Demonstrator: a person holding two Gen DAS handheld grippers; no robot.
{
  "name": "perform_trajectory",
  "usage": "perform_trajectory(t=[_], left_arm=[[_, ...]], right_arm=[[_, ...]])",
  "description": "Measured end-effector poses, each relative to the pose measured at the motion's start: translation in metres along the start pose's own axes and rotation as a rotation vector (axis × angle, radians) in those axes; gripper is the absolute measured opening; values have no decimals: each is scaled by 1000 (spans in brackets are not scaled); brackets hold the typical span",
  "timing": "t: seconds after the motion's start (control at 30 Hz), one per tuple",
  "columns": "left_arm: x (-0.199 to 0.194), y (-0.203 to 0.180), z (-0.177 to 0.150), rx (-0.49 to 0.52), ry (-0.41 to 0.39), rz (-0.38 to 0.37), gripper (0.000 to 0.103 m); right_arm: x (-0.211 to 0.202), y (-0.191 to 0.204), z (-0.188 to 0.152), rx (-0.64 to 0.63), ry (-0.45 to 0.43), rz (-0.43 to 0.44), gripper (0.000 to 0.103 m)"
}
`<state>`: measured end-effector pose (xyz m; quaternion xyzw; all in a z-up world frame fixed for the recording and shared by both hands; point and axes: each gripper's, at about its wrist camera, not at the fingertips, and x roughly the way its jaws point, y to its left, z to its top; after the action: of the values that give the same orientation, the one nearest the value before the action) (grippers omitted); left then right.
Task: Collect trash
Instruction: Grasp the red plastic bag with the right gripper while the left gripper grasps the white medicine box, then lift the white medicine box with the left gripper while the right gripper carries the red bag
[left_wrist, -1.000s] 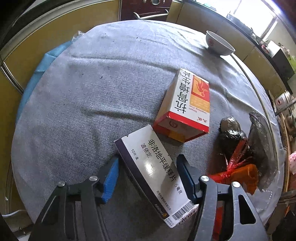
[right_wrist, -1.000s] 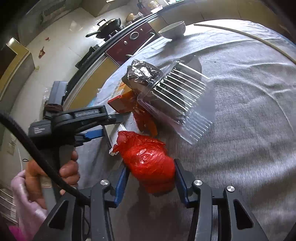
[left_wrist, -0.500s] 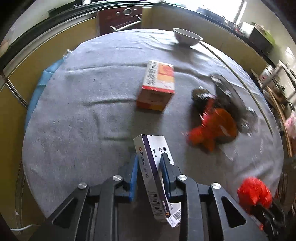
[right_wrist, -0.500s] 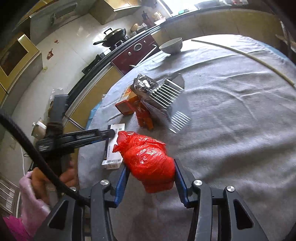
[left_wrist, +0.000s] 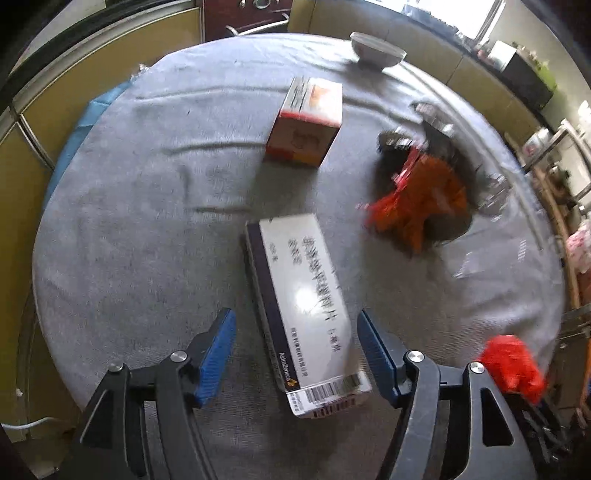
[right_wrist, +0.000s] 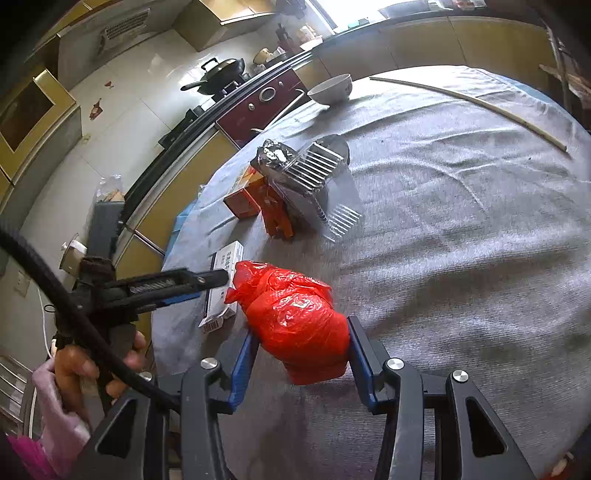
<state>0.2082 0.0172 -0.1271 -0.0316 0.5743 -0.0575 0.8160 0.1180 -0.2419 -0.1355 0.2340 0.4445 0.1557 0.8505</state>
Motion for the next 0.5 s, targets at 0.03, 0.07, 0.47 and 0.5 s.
perform_trajectory(t=[0.03,0.07,0.47,0.5], left_arm=[[1,-2,-1,9,-18,13,69],[0,-5,-2,24,-39,28,69],[-16,-11,-19,50,-126,36,47],[-18,-18,-22,53,-133,35,47]], right_arm=[[0,1,0,-2,-2,0,50],[-1,1,-1,-4,-5,-1,50],[-8,2,-2,-4,-33,-5,50],[-10,2,-3,-5,-38,-6,50]])
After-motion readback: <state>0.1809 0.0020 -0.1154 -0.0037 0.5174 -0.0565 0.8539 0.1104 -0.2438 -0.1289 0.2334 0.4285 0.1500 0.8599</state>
